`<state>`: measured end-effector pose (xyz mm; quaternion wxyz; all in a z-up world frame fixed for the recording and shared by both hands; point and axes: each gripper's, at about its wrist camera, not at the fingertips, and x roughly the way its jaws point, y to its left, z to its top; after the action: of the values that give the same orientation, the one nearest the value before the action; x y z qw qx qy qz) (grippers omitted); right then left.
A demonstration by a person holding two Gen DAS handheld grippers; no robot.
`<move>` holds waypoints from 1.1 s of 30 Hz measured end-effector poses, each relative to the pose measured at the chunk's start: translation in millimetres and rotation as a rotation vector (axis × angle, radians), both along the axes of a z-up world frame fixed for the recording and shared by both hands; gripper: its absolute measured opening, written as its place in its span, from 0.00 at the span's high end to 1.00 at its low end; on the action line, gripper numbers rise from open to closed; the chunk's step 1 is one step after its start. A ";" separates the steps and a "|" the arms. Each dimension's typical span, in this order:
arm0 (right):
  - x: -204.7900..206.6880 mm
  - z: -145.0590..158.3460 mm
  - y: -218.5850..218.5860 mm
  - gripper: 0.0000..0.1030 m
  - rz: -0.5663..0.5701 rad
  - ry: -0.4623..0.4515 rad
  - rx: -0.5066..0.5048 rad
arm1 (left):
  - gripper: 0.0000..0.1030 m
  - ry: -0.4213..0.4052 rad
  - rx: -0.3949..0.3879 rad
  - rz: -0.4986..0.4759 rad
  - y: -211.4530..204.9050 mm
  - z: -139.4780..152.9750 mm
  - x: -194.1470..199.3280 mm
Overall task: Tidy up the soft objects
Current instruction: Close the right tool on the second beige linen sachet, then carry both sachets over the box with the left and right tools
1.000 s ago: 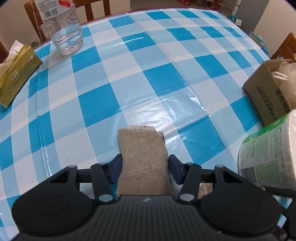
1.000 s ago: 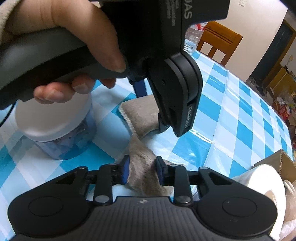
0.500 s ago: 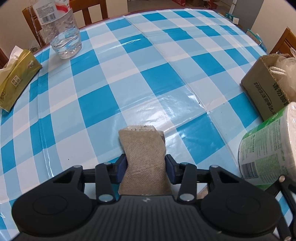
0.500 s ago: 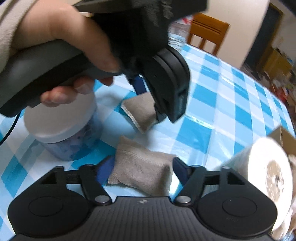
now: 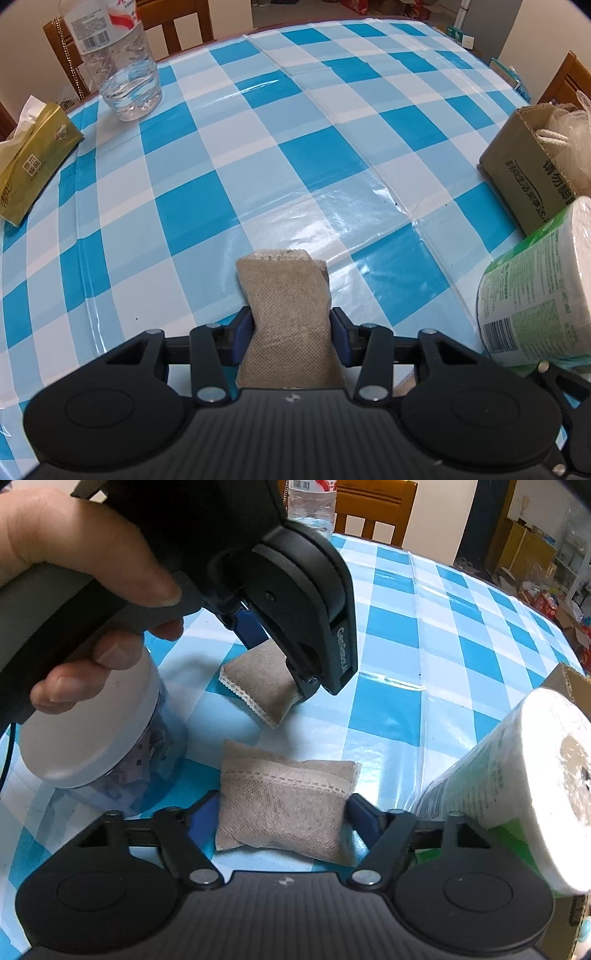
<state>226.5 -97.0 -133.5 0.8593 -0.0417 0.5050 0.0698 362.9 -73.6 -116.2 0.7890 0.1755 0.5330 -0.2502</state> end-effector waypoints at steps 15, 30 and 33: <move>-17.1 25.9 -3.5 0.55 0.063 -0.059 0.025 | 0.79 0.012 -0.032 -0.051 7.6 13.4 -10.2; -69.7 73.6 -42.0 0.55 0.043 -0.098 0.025 | 0.80 -0.019 -0.114 -0.217 3.3 96.3 -58.4; -85.6 83.8 -57.9 0.55 -0.006 -0.096 0.005 | 0.80 -0.022 -0.136 -0.270 -6.8 115.4 -75.2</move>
<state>140.9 -154.9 -49.7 0.8827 -0.0415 0.4634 0.0664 287.7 -80.4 -0.8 0.7641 0.1944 0.4778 -0.3873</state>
